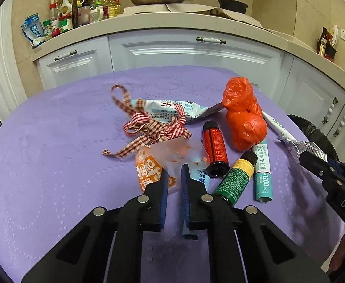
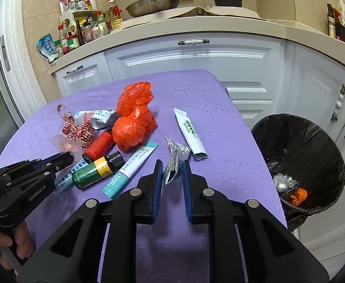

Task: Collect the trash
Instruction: 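Grasp the silver foil wrapper with the right tool while the left tool grasps the orange-printed snack bag, then carry both items over the black bin and open both tools to drop them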

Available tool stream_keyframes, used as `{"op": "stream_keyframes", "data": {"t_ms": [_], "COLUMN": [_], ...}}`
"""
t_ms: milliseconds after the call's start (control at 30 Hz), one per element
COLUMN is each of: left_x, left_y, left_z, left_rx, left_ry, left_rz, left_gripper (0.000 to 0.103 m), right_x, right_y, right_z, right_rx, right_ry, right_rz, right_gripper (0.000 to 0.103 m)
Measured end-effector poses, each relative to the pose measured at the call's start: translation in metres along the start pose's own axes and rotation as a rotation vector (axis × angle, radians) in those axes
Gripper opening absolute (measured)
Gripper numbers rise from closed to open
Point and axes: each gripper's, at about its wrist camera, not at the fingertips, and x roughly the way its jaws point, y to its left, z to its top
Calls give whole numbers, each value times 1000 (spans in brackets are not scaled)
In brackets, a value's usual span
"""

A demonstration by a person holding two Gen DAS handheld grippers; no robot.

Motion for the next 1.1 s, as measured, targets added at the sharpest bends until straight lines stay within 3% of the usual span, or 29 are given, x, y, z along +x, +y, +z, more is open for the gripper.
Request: {"op": "stream_keyframes", "data": {"t_ms": [600,1100], "left_x": [-44,-72], "left_y": [15,-10], "left_z": [1,13], "left_rx": [-50,-40], "left_ry": [-107,-218], "left_rz": [24,-8], "left_gripper": [10,10], "right_x": [-23,-55], "right_y": [23,2], "right_z": [2,12], "right_rx": [-61,-69], "right_ry": [-64,-177], "right_rz": [43,-53], "right_gripper": [16,16]}}
